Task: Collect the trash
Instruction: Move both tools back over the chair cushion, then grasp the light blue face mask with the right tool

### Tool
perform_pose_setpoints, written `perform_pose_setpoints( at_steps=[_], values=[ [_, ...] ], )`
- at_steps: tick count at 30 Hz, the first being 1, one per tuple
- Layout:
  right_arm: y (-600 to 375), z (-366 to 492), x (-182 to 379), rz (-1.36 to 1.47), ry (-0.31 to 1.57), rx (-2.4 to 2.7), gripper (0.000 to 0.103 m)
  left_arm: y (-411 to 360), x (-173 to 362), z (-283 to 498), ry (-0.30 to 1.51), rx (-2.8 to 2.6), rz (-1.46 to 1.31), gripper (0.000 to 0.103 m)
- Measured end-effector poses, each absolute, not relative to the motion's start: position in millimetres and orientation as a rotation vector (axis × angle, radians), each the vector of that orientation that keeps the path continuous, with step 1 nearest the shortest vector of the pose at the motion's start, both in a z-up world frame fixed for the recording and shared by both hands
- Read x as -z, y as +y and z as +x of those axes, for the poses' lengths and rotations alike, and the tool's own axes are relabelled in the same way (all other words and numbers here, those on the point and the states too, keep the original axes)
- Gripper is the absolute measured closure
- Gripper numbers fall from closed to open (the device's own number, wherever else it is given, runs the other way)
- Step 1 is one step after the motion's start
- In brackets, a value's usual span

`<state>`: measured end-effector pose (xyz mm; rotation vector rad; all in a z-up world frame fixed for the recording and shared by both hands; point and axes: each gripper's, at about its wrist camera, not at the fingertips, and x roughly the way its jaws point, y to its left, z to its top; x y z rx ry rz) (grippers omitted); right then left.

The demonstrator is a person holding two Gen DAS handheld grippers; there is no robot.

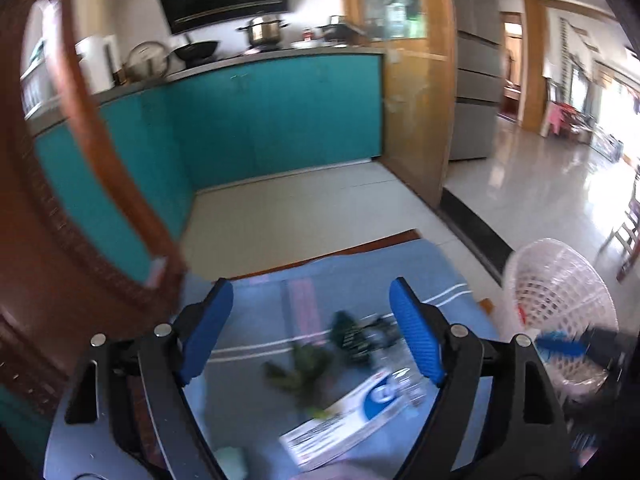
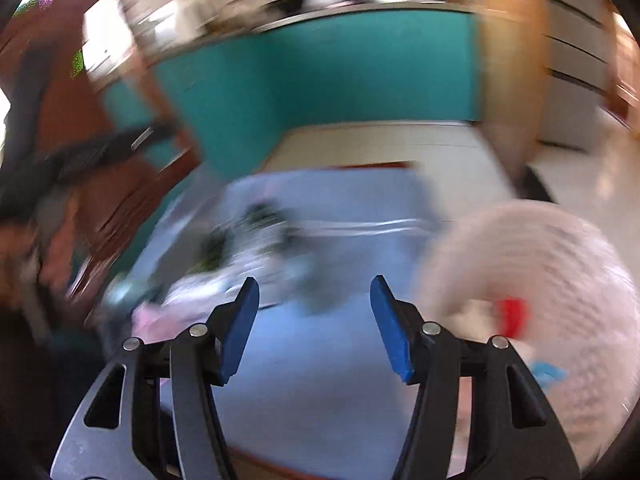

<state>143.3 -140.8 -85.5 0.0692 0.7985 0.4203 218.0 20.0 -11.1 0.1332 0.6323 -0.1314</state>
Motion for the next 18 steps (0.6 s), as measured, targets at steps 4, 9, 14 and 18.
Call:
perform_pose_setpoints(
  at_steps=[4,9,14,18],
  values=[
    [-82.8,138.5,89.6,0.032,0.820,-0.624,0.046,41.6,15.3,208.6,0.641,0.117,0.173,0.020],
    [-18.6,138.8,101.5,0.033,0.859,-0.867,0.046,64.1,7.6,195.2,0.607,0.114,0.175,0.017],
    [32.2,145.9,118.8,0.024,0.891,-0.942,0.046,78.4,3.6,190.9,0.602,0.108,0.134,0.017],
    [54.6,160.6,128.2,0.030,0.915,-0.958,0.046,82.7,8.3,189.9,0.618,0.114,0.119,0.017]
  ],
)
